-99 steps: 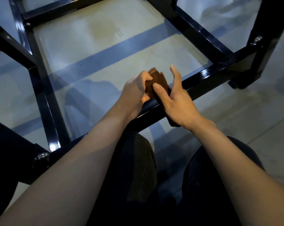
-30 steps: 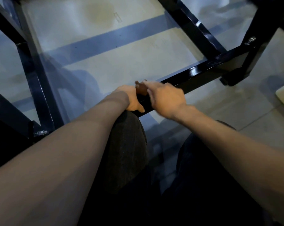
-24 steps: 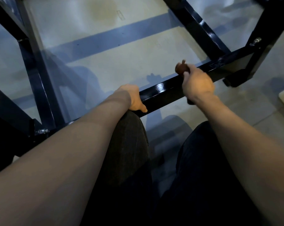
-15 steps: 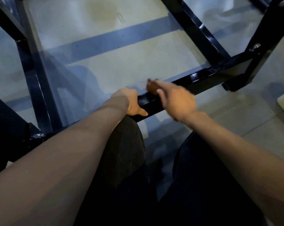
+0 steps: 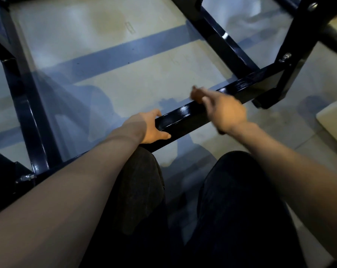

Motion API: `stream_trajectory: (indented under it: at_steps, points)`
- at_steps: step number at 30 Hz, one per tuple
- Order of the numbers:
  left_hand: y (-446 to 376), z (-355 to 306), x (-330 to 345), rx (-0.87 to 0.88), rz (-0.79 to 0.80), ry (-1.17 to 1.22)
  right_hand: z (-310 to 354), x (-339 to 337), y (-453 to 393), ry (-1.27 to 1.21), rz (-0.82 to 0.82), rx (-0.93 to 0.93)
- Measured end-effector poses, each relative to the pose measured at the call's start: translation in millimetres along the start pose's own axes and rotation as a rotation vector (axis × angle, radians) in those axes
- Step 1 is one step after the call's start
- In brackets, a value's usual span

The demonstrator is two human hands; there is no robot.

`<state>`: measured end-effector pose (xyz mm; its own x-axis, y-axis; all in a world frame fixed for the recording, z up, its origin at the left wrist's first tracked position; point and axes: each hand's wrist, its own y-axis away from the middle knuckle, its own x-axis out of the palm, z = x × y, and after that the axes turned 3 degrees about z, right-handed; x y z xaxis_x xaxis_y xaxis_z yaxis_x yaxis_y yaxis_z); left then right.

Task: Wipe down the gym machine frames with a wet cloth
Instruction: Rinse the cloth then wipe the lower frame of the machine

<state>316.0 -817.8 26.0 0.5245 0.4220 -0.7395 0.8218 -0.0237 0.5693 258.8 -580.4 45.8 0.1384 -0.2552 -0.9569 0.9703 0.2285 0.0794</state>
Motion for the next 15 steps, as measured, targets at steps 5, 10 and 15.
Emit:
stream_trajectory:
  at_steps: [5,10,15]
  points:
    - [-1,-7,-2,0.029,-0.004,-0.015,-34,-10,-17,-0.067,-0.104,0.282]
    - [-11,-22,2,0.069,-0.034,-0.020,20,21,24,-0.100,0.013,-0.202]
    - [-17,-39,10,0.101,-0.118,-0.006,-48,-16,-24,0.060,-0.028,0.100]
